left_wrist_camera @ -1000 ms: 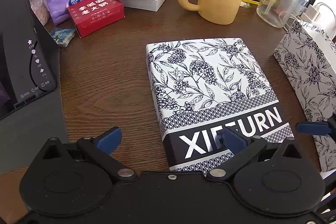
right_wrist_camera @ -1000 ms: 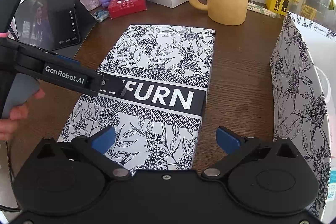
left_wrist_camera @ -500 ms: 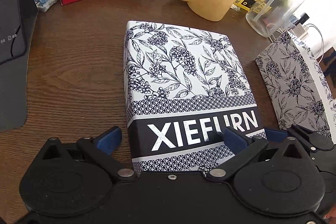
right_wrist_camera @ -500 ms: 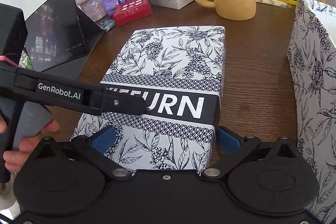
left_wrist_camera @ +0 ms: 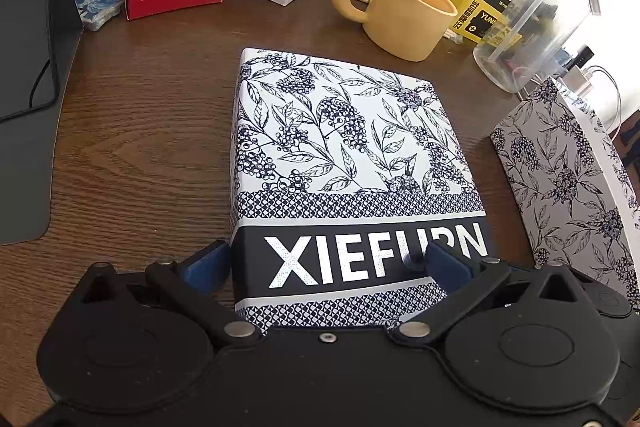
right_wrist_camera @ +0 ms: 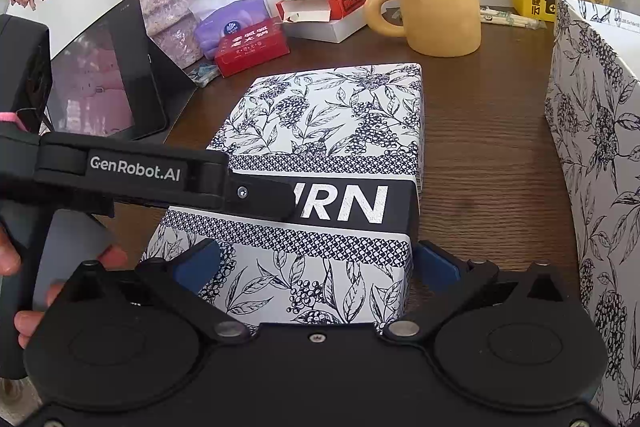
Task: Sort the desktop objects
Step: 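Lift the XIEFURN lid with both tools and carry it over the floral box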
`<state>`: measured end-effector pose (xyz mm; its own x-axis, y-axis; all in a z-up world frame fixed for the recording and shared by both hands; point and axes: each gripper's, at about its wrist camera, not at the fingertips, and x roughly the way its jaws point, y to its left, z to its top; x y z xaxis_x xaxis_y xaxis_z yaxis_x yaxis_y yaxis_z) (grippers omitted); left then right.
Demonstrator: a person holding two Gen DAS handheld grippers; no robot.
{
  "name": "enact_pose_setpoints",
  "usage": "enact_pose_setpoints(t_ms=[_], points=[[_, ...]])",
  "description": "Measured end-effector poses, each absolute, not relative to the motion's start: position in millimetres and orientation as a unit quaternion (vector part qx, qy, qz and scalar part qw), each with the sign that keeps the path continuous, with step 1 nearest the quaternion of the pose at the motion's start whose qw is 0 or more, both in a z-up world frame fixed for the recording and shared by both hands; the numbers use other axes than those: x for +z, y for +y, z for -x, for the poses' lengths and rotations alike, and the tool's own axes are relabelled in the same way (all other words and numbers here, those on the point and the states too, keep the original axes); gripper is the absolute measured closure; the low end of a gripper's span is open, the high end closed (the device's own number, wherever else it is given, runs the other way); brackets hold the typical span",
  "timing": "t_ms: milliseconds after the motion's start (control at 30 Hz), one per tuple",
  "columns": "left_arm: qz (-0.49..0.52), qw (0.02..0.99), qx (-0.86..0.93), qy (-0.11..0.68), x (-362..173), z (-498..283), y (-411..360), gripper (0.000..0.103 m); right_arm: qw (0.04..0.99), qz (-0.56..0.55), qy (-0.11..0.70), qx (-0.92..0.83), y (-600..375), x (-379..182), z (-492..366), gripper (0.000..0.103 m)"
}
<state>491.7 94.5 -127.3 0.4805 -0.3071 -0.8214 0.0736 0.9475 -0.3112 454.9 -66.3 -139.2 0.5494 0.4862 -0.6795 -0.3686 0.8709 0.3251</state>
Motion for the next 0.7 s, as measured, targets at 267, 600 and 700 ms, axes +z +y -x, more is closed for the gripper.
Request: enact_pose_setpoints(t_ms=[267, 600, 700], points=[[0.117, 0.854, -0.09, 0.498, -125, -487, 88, 0.0, 0.881, -0.078, 0.405, 0.234, -62, -138, -453, 0.0], [0.129, 0.863, -0.061, 0.485, -91, -463, 91, 0.0, 0.889, -0.078, 0.392, 0.222, -55, -108, -437, 0.0], [0.135, 0.866, -0.055, 0.478, -76, -451, 94, 0.0, 0.892, -0.074, 0.385, 0.224, -51, -94, -426, 0.0]])
